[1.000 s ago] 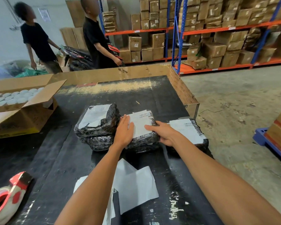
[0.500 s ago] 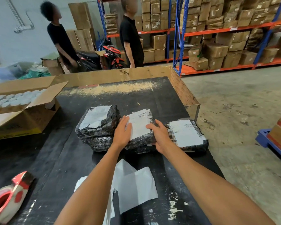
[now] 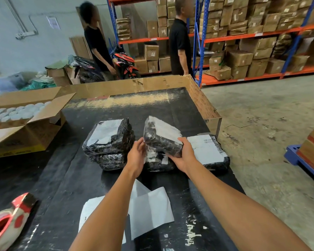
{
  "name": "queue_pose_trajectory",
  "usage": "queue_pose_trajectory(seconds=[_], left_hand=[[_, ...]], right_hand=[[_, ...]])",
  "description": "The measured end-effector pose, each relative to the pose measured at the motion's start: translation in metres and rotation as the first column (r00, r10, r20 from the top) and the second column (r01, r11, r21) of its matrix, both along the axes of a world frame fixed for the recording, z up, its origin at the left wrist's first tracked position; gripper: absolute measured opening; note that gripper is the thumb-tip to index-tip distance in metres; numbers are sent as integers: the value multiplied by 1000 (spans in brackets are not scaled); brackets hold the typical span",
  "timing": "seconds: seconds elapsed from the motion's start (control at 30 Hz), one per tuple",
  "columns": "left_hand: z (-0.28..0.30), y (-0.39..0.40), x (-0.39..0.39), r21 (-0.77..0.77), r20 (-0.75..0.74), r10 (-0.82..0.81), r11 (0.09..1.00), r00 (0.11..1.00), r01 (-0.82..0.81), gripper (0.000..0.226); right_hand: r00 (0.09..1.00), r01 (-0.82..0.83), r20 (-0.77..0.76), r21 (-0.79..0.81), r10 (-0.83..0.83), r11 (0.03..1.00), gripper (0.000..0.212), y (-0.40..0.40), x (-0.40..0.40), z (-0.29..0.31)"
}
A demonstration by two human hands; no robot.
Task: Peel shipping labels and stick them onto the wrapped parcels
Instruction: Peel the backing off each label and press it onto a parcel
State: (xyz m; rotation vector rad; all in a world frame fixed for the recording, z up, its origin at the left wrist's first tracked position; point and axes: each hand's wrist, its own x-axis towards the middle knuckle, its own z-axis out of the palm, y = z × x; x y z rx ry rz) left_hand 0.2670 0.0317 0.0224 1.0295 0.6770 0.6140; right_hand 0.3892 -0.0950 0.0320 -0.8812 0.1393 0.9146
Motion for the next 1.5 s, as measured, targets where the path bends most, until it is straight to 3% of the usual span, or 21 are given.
queue_pose_trajectory(seconds=[0.07,0.1,0.17,0.23,0.33,0.43,0.57,0.73,0.87,1.1,1.17,1.23,1.37,1.5], left_hand=[[-1,-2,5,261,-248,-69,956,966,135,41],[-1,-2,7,403,-393,-88,878,915,258,40],[-4,-4,13,591,-614,-62,624,787,511,42],[-12,-9,18,611,-758,44,397,651,684,50],[-24,-16,20,522,-851,225,262,475,812,61],[-27,-15,18,509,-855,253,248,452,825,62],[-25,-15,21,493,-861,270,242,430,835,62],[-25,-17,21,492,-859,286,238,424,837,62],[-24,-19,21,483,-866,278,252,415,839,62],[-24,-19,20,472,-874,262,261,409,842,62],[-24,-18,21,469,-876,262,260,406,844,62],[-25,-16,22,466,-876,266,257,402,847,63],[-20,-18,22,473,-871,276,256,405,843,62],[-12,-29,22,580,-791,376,209,483,787,59]], right_hand=[[1000,31,-4,50,-31,998,23,1,3,10],[999,42,17,49,-43,998,25,0,7,17],[995,55,88,-2,-55,998,25,-7,19,31],[984,69,168,-63,-58,996,28,-21,36,41],[965,111,253,-158,-68,981,32,-52,61,41],[942,157,329,-251,-69,955,46,-85,76,35],[934,190,351,-340,-63,921,19,-114,83,20],[909,197,416,-369,-28,908,26,-125,88,15],[900,184,435,-341,-19,922,12,-117,89,15],[896,193,444,-377,-6,906,15,-123,91,15],[892,147,447,-418,62,897,26,-126,93,16],[845,149,512,-507,157,849,36,-126,90,17],[710,368,655,-658,258,658,35,-129,85,16],[604,335,644,-740,471,583,52,-135,91,17]])
